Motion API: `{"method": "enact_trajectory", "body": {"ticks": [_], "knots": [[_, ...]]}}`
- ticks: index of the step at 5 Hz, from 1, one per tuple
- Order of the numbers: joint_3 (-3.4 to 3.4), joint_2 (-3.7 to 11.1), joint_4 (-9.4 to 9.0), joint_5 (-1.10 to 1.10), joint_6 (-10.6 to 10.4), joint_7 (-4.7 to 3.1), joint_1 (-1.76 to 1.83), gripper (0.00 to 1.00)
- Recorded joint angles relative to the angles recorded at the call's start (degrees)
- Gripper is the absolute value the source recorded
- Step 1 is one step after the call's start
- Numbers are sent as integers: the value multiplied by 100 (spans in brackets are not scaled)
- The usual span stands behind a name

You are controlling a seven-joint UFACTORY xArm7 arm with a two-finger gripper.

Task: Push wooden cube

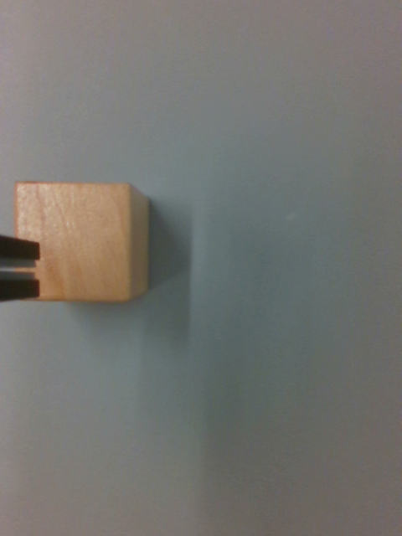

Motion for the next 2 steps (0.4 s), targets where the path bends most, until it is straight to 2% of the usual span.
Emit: {"method": "enact_trajectory", "body": {"ticks": [1, 2], "knots": [[0, 0, 0, 0, 0, 0, 0, 0], [16, -1, -226, -19, -203, 29, 7, 0]]}}
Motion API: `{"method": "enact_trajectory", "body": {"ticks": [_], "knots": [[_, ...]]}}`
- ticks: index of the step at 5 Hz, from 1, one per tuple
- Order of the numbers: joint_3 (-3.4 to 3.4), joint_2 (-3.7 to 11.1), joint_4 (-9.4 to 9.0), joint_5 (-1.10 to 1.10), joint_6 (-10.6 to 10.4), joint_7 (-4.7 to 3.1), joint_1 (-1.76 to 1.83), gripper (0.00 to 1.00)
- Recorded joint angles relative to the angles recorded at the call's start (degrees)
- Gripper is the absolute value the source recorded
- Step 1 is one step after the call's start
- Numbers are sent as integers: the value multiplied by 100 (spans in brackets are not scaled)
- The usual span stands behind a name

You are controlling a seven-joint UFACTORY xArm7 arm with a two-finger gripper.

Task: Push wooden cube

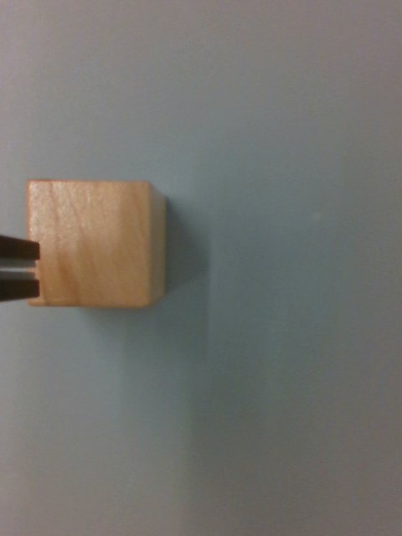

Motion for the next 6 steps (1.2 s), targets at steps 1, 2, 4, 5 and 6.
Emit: {"method": "enact_trajectory", "body": {"ticks": [1, 2, 4, 5, 6], "knots": [[0, 0, 0, 0, 0, 0, 0, 0], [15, -1, -211, -18, -190, 27, 7, 0], [29, -1, -407, -35, -365, 53, 13, 0], [29, -1, -407, -35, -365, 53, 13, 0], [42, -2, -585, -50, -525, 76, 19, 0]]}}
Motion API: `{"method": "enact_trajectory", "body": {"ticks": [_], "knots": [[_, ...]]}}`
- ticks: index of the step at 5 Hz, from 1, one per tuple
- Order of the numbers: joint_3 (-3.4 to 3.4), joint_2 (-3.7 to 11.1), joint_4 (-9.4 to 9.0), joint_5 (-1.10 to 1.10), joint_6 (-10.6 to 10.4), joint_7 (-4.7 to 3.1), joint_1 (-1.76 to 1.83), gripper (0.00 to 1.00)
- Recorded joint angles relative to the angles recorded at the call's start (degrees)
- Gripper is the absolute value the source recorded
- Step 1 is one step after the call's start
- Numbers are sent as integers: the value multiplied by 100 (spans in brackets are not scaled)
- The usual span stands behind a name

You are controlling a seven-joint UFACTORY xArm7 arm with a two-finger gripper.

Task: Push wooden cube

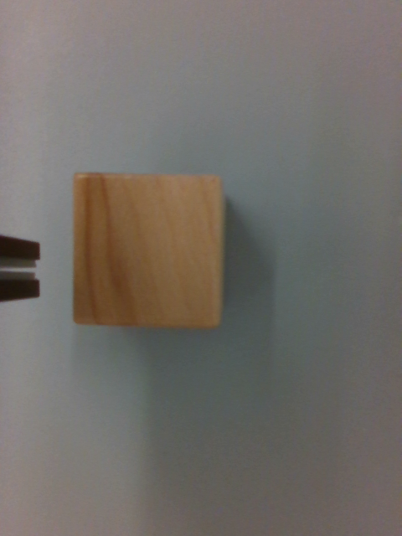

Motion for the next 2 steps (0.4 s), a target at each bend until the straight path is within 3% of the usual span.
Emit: {"method": "enact_trajectory", "body": {"ticks": [1, 2], "knots": [[0, 0, 0, 0, 0, 0, 0, 0], [11, 0, -152, -13, -136, 20, 5, 0]]}}
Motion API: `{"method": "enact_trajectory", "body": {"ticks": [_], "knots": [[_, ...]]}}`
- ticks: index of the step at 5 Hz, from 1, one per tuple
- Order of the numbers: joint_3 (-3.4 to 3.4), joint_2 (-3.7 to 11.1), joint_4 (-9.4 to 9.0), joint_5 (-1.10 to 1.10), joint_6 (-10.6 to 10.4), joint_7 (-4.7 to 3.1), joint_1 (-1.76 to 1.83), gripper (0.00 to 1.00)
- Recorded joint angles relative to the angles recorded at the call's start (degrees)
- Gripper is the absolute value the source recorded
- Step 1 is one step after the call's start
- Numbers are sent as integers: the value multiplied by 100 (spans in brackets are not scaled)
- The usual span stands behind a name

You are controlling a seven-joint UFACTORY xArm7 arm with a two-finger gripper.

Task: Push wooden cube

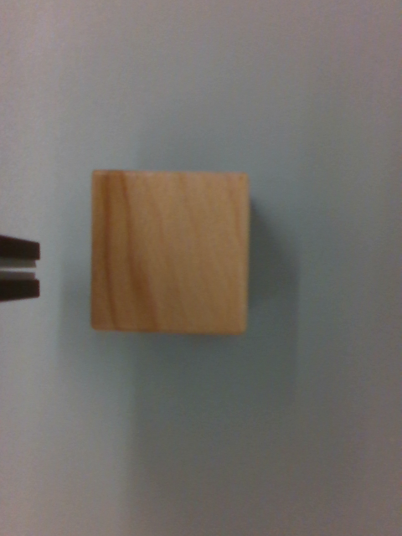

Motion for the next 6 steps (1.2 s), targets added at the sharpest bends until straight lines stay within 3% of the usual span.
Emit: {"method": "enact_trajectory", "body": {"ticks": [1, 2, 6], "knots": [[0, 0, 0, 0, 0, 0, 0, 0], [10, 0, -138, -12, -124, 18, 4, 0], [25, -1, -344, -29, -308, 44, 11, 0]]}}
